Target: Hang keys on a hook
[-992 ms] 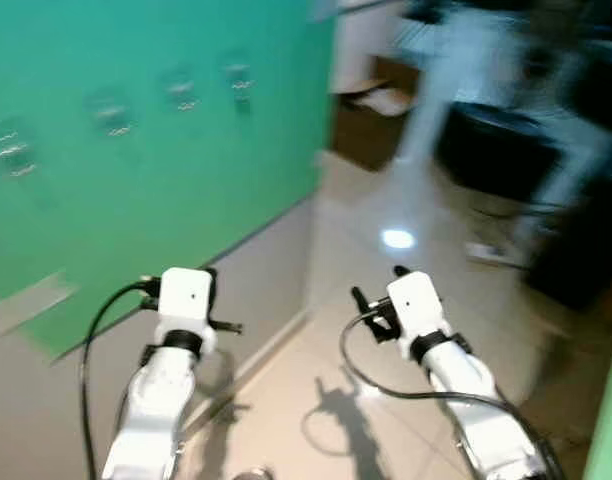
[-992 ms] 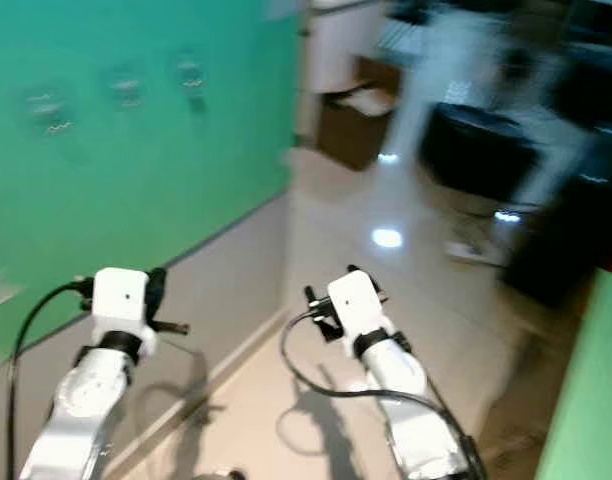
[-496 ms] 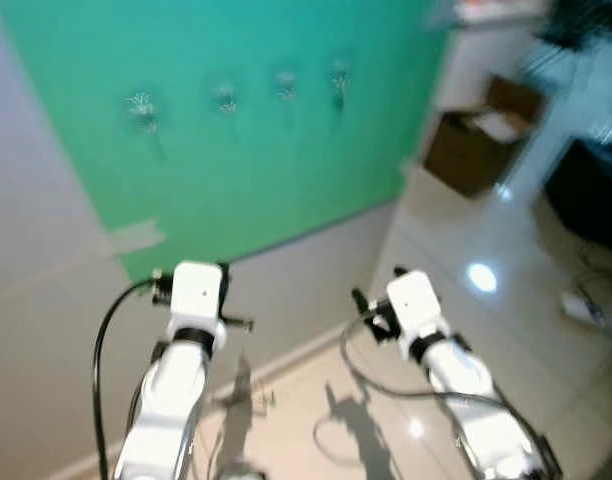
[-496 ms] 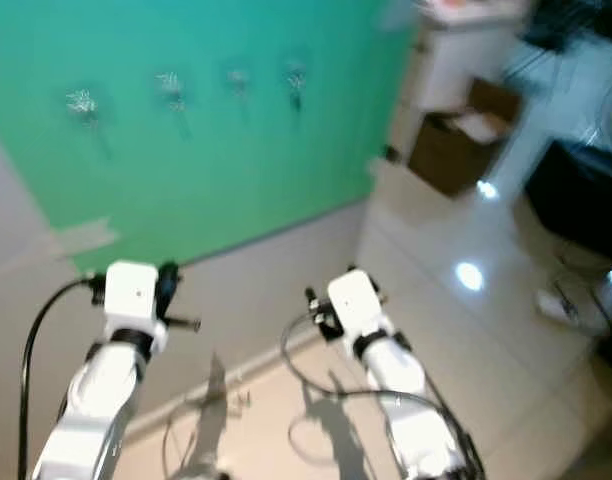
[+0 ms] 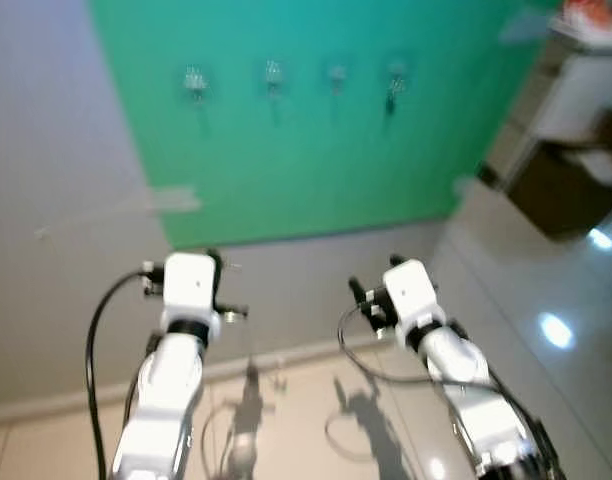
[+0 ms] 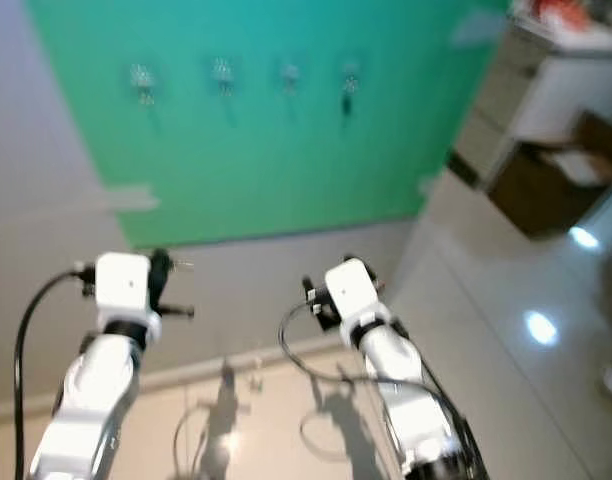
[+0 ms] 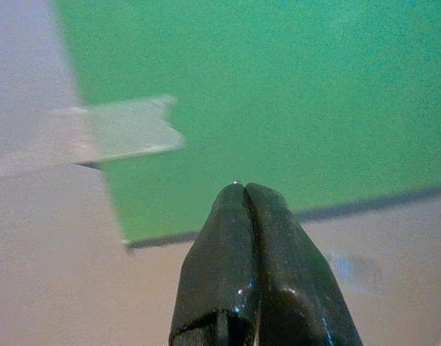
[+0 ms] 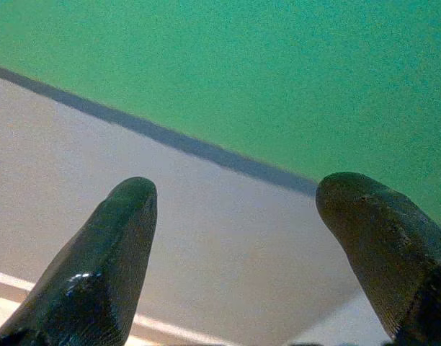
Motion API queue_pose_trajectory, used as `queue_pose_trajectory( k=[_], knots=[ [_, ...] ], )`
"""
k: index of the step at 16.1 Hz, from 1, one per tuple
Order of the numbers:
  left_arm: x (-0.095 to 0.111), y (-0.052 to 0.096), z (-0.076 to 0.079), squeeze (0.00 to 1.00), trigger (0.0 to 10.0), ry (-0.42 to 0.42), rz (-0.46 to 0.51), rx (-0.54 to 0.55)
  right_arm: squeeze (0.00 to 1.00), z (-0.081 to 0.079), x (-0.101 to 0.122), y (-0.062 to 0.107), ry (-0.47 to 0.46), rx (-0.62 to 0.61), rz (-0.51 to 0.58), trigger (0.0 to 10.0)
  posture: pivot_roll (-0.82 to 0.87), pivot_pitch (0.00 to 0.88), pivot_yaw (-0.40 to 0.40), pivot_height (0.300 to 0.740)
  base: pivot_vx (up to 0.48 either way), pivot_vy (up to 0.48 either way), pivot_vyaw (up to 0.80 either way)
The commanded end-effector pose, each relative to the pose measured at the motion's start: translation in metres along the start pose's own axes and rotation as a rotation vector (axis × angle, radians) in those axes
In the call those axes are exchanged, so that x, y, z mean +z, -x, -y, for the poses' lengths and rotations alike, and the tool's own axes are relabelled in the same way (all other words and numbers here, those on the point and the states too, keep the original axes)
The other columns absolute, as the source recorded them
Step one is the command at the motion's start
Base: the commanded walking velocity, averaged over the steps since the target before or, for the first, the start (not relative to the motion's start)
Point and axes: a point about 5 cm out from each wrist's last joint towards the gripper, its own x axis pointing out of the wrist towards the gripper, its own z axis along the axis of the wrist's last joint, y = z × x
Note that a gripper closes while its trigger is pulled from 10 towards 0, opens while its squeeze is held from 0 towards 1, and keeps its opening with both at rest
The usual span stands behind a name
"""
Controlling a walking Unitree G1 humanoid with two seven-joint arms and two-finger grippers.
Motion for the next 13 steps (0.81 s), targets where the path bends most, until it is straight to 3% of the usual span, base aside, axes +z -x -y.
queue_pose_trajectory(
  k=[1, 5, 11, 13],
  knots=[
    [0.007, -0.002, -0.004, 0.0, 10.0, -0.024, 0.035, 0.007, 0.0, -0.004, 0.005, -0.002, -0.003, 0.009, 0.021, 10.0, -0.04, 0.0, -0.041, 0.74, 0.0, 0.0, 0.8],
    [0.016, -0.005, 0.003, 0.0, 10.0, -0.069, 0.101, -0.065, 0.0, -0.005, 0.002, -0.001, -0.024, -0.009, 0.02, 10.0, -0.03, 0.0, -0.025, 0.74, 0.0, 0.0, 0.8],
    [0.026, -0.018, 0.001, 0.0, 10.0, -0.101, 0.144, -0.148, 0.0, -0.005, -0.004, 0.007, -0.076, -0.105, 0.016, 10.0, -0.04, 0.0, 0.051, 0.74, 0.337, 0.0, 0.8],
    [0.027, -0.018, 0.006, 0.0, 10.0, -0.086, 0.15, -0.18, 0.0, 0.005, -0.001, 0.01, -0.088, -0.153, 0.035, 10.0, -0.05, 0.0, 0.051, 0.74, 0.345, 0.0, 0.0]
  ],
)
